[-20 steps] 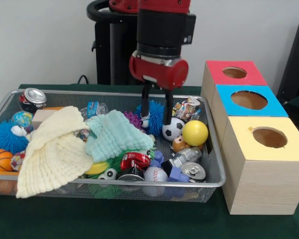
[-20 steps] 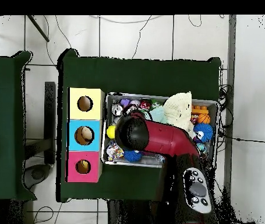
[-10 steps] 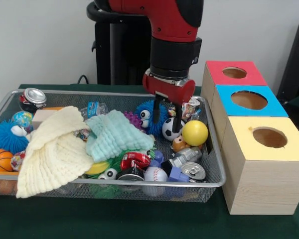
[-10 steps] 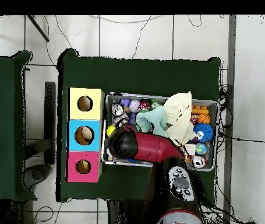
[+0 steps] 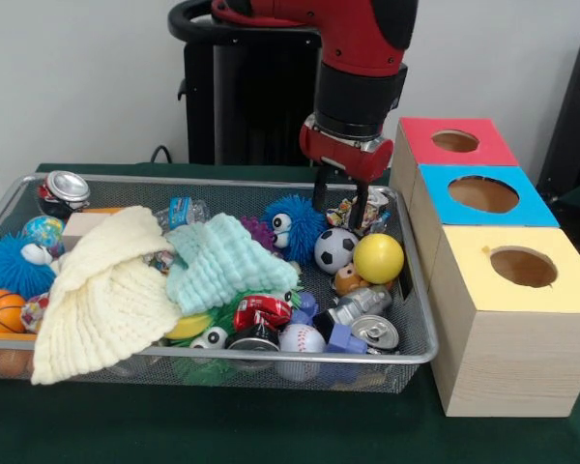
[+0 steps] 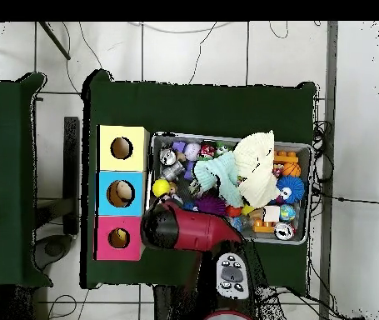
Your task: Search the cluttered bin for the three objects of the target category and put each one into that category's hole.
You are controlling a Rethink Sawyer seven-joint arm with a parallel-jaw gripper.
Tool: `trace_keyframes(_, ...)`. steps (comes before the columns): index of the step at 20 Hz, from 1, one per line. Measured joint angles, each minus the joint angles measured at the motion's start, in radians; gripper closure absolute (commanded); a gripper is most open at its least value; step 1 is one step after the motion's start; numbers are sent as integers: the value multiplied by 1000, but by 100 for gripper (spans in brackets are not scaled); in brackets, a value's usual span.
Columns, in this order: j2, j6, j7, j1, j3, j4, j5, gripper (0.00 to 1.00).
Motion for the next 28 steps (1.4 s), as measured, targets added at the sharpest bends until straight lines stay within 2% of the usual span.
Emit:
trace_keyframes(5,31,-53,0,36,-17,29,19,0)
trace_keyframes(12,71,-111,0,46,-28,45,36,0)
trace_keyframes(24,69,-108,0,69,-59,44,68,0)
trace_keyframes(28,66,-67,0,63,-71,22,67,0)
